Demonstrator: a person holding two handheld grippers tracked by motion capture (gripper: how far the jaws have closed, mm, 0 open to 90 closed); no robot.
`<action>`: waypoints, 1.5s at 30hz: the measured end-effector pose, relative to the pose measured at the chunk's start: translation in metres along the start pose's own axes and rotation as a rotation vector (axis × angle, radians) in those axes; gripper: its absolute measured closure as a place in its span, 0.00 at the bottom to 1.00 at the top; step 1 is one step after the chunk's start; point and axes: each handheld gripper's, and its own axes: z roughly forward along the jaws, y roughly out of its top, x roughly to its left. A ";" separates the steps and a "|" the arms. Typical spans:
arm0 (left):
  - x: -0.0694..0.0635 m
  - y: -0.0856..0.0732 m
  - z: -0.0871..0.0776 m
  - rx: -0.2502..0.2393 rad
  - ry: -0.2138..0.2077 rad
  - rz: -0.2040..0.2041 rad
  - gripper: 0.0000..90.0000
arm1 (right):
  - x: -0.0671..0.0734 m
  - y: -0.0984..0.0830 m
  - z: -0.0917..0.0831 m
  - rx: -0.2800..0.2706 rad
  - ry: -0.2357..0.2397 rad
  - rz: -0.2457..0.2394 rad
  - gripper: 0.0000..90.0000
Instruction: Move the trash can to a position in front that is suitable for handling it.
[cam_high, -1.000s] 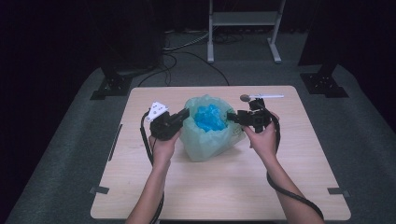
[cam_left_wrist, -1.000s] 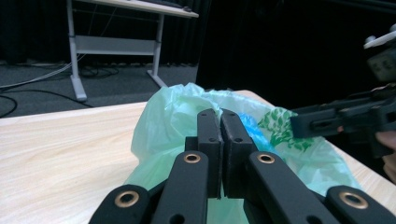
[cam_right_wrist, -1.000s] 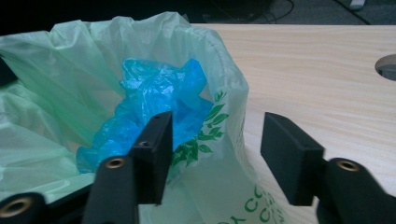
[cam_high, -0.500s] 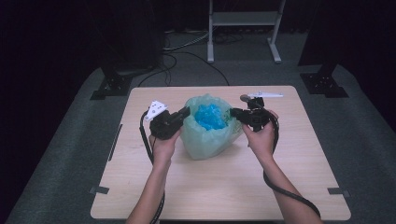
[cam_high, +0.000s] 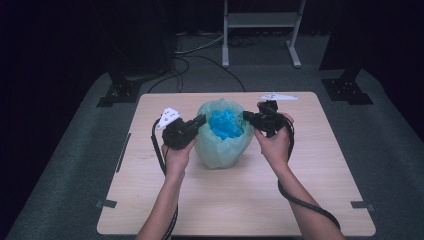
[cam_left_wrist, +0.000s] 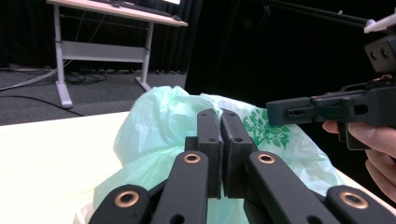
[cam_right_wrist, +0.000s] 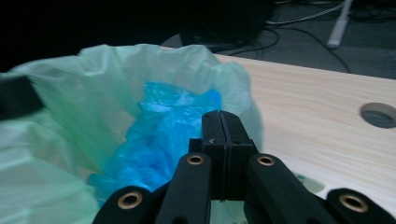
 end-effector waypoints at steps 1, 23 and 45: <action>-0.001 0.000 0.001 0.000 -0.002 -0.001 0.98 | 0.002 0.002 0.001 0.003 0.016 0.002 1.00; -0.027 -0.015 0.027 0.056 -0.070 0.019 0.98 | 0.023 0.028 0.015 0.048 0.308 0.102 1.00; -0.032 -0.018 0.033 0.071 -0.084 0.028 0.97 | 0.016 0.021 0.028 0.084 0.407 0.172 0.87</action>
